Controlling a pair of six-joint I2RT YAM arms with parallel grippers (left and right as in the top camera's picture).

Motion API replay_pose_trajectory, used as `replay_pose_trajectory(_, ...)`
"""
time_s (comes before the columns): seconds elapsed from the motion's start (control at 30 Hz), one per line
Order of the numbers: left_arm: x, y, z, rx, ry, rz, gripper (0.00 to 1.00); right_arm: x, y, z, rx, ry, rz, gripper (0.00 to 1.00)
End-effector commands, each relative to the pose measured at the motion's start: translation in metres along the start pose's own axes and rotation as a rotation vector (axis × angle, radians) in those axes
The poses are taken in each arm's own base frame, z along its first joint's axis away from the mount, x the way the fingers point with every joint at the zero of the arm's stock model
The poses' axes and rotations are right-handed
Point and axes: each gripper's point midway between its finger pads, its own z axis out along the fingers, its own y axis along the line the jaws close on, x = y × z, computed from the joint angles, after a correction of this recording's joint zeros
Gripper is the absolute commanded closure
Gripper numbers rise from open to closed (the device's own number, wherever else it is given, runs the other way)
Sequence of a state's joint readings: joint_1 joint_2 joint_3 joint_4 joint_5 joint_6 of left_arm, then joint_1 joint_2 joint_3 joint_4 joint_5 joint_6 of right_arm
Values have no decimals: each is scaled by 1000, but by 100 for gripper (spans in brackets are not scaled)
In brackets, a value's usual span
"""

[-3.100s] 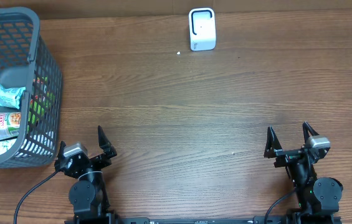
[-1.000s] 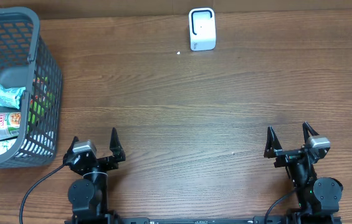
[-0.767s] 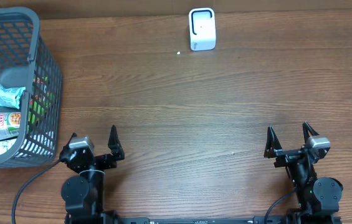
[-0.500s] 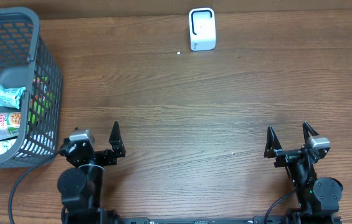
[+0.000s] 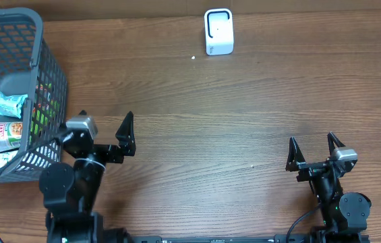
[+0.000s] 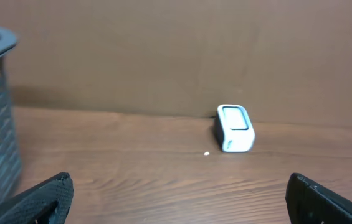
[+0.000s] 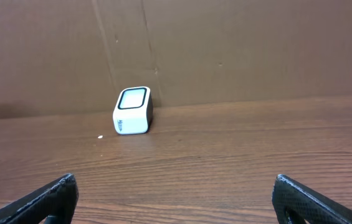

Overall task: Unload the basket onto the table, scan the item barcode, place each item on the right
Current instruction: 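Reach the left gripper into the basket and grasp the green snack bag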

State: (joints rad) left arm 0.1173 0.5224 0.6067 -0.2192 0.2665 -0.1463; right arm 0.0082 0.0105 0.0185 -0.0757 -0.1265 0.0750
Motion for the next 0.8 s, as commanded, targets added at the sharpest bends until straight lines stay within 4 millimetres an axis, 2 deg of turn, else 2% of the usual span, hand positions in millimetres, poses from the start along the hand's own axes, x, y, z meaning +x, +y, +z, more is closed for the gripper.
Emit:
replay_pose_trajectory(0.0,-25,-21,-1,99,-12,17,0,3,0,0,-2,0,4,0)
replay_pose_trajectory(0.33,-61,-27,10,100,119,-22,0,3,0,0,-2,0,4,0)
replay_pose_trajectory(0.57,-91,-29,20,83,287,-40,0,3,0,0,-2,0,4,0)
replay_pose_trajectory(0.77,-117,-21,26,17,450,-26,0,3,0,0,-2,0,4,0)
